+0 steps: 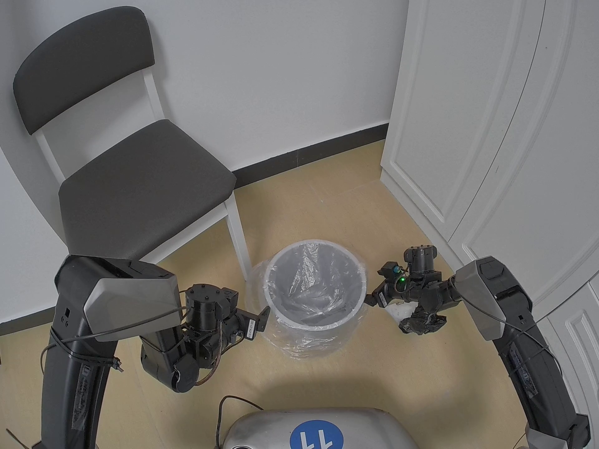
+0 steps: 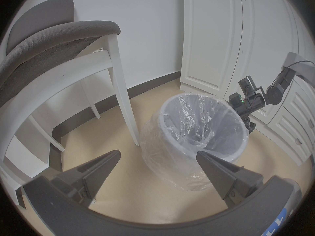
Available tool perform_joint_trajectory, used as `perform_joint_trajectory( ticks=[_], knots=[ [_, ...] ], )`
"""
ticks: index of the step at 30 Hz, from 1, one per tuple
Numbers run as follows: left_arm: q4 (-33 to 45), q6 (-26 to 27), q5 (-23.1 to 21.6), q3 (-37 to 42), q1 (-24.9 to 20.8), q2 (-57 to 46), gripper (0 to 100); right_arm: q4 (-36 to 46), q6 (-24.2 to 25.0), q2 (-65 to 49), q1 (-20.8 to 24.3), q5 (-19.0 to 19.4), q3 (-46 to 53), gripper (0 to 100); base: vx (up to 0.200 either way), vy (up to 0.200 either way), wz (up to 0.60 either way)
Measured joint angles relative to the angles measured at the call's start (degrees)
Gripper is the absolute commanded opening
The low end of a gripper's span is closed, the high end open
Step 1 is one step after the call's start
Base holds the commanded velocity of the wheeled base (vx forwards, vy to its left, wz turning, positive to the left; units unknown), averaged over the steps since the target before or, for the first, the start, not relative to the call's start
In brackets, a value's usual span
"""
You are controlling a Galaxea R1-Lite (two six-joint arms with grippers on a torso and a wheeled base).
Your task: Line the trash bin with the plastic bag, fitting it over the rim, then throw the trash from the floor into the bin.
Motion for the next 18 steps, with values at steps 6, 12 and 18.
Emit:
perform_joint_trajectory(
  ticks=[6, 12, 18],
  knots=[
    [-0.06, 0.05, -0.02, 0.27, -0.06, -0.05, 100, -5.68, 2.30, -1.57, 0.09, -0.33, 6.25, 100, 0.000, 0.000, 0.00],
    [-0.09, 0.06, 0.00, 0.74, -0.41, -0.33, 100, -10.40, 3.73, -6.78, -0.41, -0.66, 19.90, 100, 0.000, 0.000, 0.00],
    [-0.13, 0.09, -0.02, 1.87, -0.85, -1.40, 100, -17.37, 5.38, -13.47, -0.80, -1.22, 33.43, 100, 0.000, 0.000, 0.00]
  ],
)
